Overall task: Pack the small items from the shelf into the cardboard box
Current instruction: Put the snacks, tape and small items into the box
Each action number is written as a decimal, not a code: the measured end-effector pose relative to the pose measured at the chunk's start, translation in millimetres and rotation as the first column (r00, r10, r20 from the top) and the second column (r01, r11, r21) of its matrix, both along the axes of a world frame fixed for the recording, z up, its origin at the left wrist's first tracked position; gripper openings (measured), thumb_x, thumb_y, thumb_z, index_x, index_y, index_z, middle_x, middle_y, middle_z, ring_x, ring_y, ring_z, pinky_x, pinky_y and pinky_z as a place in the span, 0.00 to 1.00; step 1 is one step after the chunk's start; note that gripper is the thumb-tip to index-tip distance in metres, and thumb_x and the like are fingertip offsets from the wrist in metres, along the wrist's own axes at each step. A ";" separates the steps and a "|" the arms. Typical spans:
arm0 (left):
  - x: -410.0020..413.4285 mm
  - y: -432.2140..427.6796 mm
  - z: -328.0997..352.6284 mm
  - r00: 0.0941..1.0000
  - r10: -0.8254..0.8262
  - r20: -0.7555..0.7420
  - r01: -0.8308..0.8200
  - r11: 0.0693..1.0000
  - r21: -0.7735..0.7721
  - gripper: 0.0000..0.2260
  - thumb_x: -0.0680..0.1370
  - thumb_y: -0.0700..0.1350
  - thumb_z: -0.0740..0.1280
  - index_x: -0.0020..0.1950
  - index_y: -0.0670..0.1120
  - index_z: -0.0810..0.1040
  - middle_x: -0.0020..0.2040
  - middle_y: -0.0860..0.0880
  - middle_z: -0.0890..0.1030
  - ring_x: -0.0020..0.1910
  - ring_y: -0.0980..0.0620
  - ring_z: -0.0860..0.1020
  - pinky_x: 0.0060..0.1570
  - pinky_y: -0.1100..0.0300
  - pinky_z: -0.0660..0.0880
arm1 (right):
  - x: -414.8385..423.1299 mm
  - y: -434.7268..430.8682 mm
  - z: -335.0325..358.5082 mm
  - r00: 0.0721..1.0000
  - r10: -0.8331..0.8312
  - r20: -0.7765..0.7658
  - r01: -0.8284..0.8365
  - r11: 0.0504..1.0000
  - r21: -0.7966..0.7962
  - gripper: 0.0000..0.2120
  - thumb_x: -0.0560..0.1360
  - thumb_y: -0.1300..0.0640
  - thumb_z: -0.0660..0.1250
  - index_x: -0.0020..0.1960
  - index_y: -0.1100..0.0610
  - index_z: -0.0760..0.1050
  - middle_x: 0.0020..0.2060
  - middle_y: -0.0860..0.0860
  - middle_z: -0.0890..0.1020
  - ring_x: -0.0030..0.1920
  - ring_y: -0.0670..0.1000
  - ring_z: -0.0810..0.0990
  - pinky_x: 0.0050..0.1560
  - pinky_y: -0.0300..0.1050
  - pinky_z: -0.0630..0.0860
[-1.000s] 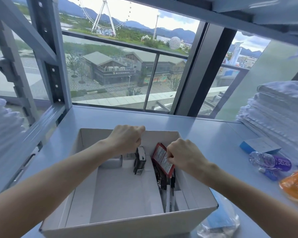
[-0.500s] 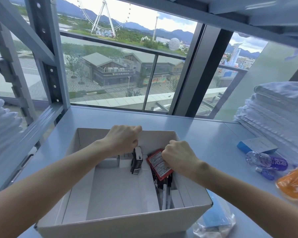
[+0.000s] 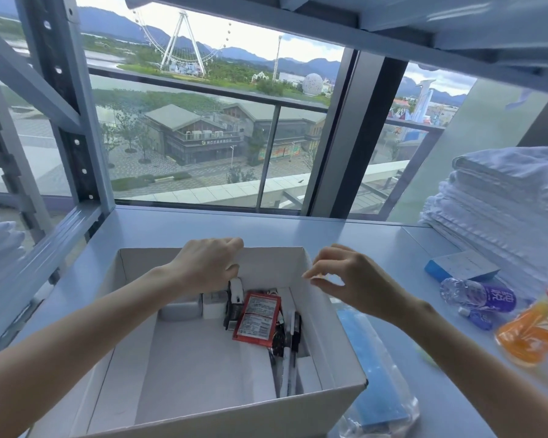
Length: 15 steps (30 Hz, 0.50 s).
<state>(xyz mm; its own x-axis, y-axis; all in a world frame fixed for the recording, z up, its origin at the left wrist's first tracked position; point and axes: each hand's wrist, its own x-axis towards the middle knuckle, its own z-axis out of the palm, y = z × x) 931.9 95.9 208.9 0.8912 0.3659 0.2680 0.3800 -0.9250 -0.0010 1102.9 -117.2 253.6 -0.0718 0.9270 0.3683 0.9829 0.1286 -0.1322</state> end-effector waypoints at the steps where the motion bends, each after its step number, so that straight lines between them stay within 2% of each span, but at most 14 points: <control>1: 1.9 -1.3 0.8 1.000 -0.006 -0.002 0.006 1.000 -0.011 0.13 0.78 0.50 0.59 0.59 0.46 0.68 0.53 0.49 0.79 0.44 0.46 0.78 0.35 0.57 0.68 | 9.5 -2.8 -1.5 0.999 -0.024 -0.022 0.025 0.999 0.035 0.04 0.71 0.62 0.71 0.45 0.58 0.82 0.39 0.50 0.81 0.38 0.47 0.77 0.39 0.38 0.77; 3: 7.0 -5.4 2.4 1.000 -0.023 -0.014 0.023 1.000 -0.017 0.13 0.78 0.50 0.58 0.60 0.46 0.68 0.53 0.49 0.79 0.43 0.46 0.78 0.35 0.57 0.69 | 30.9 -5.7 -8.6 0.992 -0.097 -0.082 0.103 0.992 0.070 0.04 0.71 0.63 0.71 0.45 0.58 0.82 0.39 0.50 0.81 0.37 0.45 0.77 0.39 0.39 0.78; 5: 14.1 -11.7 4.8 0.999 -0.029 -0.031 0.029 0.999 -0.015 0.13 0.79 0.51 0.58 0.60 0.45 0.67 0.53 0.48 0.79 0.43 0.46 0.78 0.36 0.56 0.71 | 53.5 -4.2 -22.0 0.973 -0.197 -0.120 0.201 0.980 0.016 0.04 0.72 0.63 0.70 0.46 0.58 0.82 0.42 0.51 0.81 0.38 0.45 0.78 0.42 0.44 0.78; 7: 23.6 -18.7 7.4 0.998 -0.035 -0.047 0.034 0.999 -0.023 0.14 0.79 0.51 0.57 0.61 0.45 0.67 0.53 0.48 0.79 0.43 0.46 0.78 0.38 0.55 0.73 | 76.6 1.7 -39.1 0.946 -0.307 -0.105 0.294 0.948 -0.125 0.06 0.74 0.61 0.68 0.49 0.58 0.81 0.46 0.52 0.81 0.42 0.48 0.78 0.48 0.49 0.78; 9: 34.4 -25.9 9.1 0.997 -0.049 -0.057 0.047 0.998 -0.042 0.15 0.80 0.52 0.57 0.61 0.45 0.67 0.54 0.47 0.79 0.45 0.46 0.78 0.40 0.54 0.74 | 96.8 10.2 -54.4 0.923 -0.378 -0.064 0.346 0.893 -0.286 0.09 0.74 0.59 0.67 0.54 0.58 0.79 0.52 0.53 0.80 0.49 0.50 0.78 0.54 0.47 0.75; 12: 43.0 -31.3 8.7 0.997 -0.056 -0.061 0.051 0.996 -0.077 0.16 0.79 0.52 0.57 0.64 0.46 0.65 0.57 0.47 0.78 0.49 0.45 0.78 0.46 0.52 0.75 | 112.9 27.5 -69.6 0.922 -0.382 -0.065 0.321 0.847 -0.424 0.14 0.73 0.57 0.68 0.58 0.58 0.76 0.58 0.54 0.77 0.57 0.53 0.75 0.58 0.43 0.69; 15: 38.1 -28.9 4.4 0.997 -0.069 -0.025 0.067 0.995 -0.071 0.20 0.79 0.53 0.59 0.69 0.49 0.63 0.65 0.51 0.74 0.58 0.49 0.75 0.57 0.55 0.70 | 117.5 45.6 -80.5 0.938 -0.331 -0.103 0.239 0.832 -0.500 0.17 0.71 0.57 0.71 0.59 0.58 0.75 0.58 0.55 0.77 0.59 0.53 0.74 0.61 0.45 0.68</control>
<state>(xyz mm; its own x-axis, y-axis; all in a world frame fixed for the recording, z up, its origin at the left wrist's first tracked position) 969.9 66.9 213.3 0.9212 0.3214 0.2194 0.3172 -0.9468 0.0552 1220.4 -71.6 173.1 0.2464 0.9590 -0.1400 0.9195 -0.2769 -0.2791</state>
